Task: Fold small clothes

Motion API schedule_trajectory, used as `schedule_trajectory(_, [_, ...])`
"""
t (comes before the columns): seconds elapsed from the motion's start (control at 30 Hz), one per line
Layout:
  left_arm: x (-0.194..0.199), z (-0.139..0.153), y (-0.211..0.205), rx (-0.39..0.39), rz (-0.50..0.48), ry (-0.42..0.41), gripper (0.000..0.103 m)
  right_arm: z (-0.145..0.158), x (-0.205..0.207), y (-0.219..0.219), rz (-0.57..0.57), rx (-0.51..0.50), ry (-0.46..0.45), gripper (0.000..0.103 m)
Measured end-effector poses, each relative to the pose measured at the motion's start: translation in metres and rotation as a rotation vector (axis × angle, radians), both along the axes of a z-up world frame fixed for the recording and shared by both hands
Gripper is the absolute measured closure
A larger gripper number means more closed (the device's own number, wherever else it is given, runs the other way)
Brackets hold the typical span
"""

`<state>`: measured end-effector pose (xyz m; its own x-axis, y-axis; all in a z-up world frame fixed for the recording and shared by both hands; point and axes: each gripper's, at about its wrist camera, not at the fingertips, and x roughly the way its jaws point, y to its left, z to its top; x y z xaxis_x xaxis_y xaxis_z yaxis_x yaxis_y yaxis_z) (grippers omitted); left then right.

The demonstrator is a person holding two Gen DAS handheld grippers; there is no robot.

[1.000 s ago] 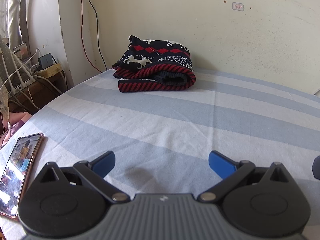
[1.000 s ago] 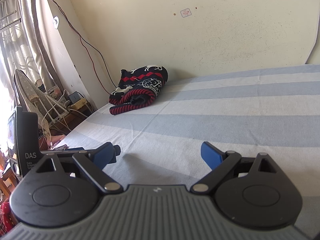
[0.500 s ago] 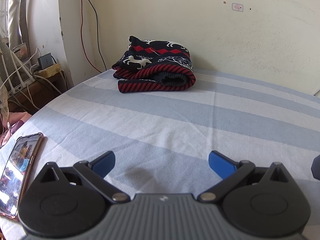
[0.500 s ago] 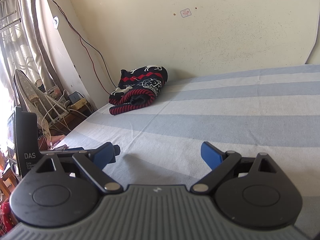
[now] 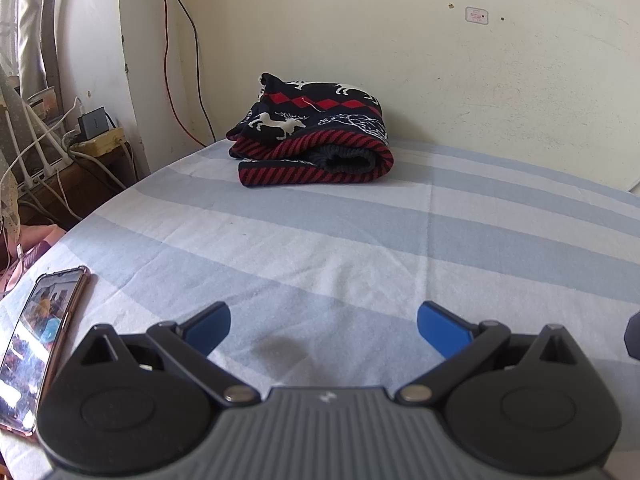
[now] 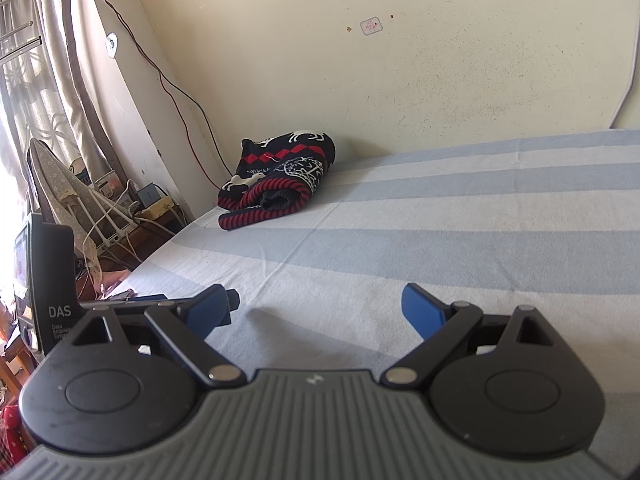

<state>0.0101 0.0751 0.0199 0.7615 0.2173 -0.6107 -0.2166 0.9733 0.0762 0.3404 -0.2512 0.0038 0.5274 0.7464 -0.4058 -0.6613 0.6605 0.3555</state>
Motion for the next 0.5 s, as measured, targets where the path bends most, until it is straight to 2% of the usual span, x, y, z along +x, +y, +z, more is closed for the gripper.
schedule_trajectory(0.5, [-0.0020,0.0015,0.0009,0.008,0.001,-0.006,0.000,0.0000,0.0001,-0.0001,0.000,0.000,0.000,0.007])
